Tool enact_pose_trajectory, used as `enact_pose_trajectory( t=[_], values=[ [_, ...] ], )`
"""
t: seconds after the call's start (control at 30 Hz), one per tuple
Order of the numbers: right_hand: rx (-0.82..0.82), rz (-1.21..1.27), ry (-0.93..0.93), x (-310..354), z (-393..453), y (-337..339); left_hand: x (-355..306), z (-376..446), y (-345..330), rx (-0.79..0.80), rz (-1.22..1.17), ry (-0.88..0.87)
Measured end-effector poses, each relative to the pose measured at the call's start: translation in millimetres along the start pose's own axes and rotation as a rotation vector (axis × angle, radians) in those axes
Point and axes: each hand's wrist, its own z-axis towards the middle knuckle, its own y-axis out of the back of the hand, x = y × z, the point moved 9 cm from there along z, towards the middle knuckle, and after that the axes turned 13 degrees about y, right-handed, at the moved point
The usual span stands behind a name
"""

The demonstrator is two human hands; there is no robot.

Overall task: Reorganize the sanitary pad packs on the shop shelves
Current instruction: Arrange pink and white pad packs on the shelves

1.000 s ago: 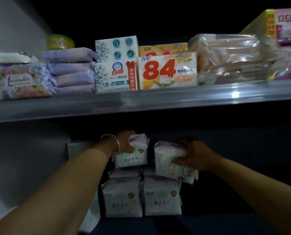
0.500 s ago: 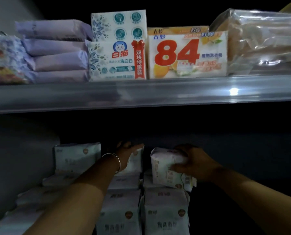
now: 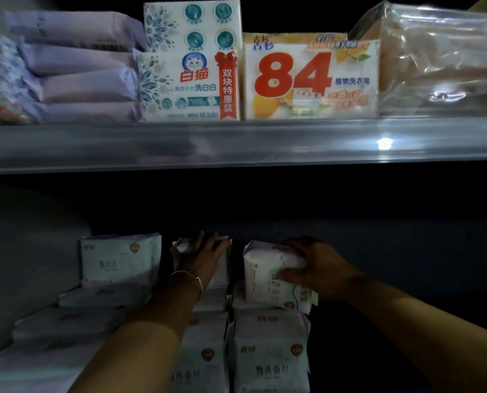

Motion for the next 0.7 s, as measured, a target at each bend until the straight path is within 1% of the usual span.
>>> enact_pose_trajectory(
  t=[0.1,0.17,0.2,0.27,0.3,0.33,0.37,0.4,0.43,0.5,0.57,0.6,0.63,0.7],
  values=[
    [0.001,-0.003,-0.002,0,0,0,-2,-9,5,0.013,0.044,0.022],
    [0.002,-0.005,-0.007,2,0,0,-7,-23,16,-0.035,0.155,-0.002],
    [0.002,-0.004,-0.018,2,-1,1,-10,-29,24,-0.079,0.172,-0.018],
    [0.0,0.022,-0.05,2,-4,2,-21,-41,40,-0.201,0.017,-0.106],
    [-0.001,0.046,-0.066,2,-6,2,-24,-46,47,-0.228,-0.151,-0.138],
    [-0.003,0.066,-0.077,3,-8,2,-22,-48,55,-0.228,-0.337,-0.132],
    [-0.008,0.084,-0.079,4,-10,2,-19,-51,60,-0.21,-0.465,-0.1],
    [-0.018,0.101,-0.079,6,-13,4,-14,-54,61,-0.134,-0.595,-0.016],
    [-0.036,0.118,-0.077,9,-15,6,-8,-58,58,-0.016,-0.73,0.102],
    [-0.076,0.104,-0.054,17,-20,10,-9,-74,49,0.229,-0.889,0.249],
    [-0.107,0.041,-0.001,30,-24,12,-17,-102,40,0.545,-1.241,0.432],
    [-0.123,0.019,0.029,37,-27,12,-23,-113,41,0.642,-1.345,0.474],
    [-0.138,0.001,0.054,43,-30,12,-29,-121,42,0.694,-1.426,0.497],
    [-0.154,-0.021,0.075,50,-37,13,-35,-127,45,0.702,-1.539,0.504]
  ],
)
